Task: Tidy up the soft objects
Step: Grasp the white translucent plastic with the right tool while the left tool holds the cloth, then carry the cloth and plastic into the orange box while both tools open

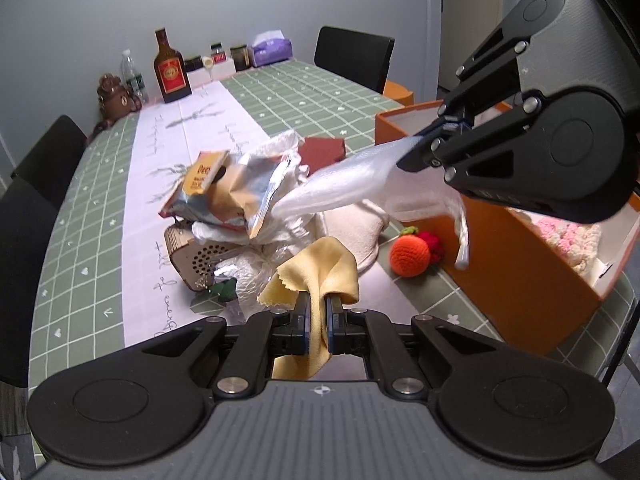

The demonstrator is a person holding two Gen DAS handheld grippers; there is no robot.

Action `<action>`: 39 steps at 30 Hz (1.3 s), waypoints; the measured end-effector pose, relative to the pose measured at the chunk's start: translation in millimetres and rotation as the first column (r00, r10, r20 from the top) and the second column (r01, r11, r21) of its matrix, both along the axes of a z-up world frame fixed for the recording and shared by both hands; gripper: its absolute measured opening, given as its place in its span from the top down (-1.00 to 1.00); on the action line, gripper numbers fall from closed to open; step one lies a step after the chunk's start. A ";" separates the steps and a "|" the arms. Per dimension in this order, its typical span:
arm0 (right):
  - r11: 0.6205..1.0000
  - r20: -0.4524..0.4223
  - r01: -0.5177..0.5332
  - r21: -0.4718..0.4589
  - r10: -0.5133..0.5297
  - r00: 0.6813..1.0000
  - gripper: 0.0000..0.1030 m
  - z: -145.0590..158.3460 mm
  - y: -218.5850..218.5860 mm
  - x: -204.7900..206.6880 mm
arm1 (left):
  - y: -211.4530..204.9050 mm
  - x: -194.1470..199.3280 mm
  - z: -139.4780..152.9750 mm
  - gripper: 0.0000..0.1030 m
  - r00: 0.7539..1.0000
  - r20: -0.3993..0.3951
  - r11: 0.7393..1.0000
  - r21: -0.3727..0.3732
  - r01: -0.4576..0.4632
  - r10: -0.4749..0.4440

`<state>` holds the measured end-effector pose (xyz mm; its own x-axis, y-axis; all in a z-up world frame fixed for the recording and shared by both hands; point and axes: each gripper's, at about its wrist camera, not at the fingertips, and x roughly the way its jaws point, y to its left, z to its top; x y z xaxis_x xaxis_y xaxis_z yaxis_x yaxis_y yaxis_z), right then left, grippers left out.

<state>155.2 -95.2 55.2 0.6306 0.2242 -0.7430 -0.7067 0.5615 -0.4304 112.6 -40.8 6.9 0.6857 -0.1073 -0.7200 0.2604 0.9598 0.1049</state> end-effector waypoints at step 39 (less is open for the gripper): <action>0.951 -0.008 0.304 -0.048 -0.305 0.952 1.00 3.6 -152.7 30.6 | -143.9 69.5 28.1 0.86 0.959 0.024 0.959 -0.017 0.283 -0.283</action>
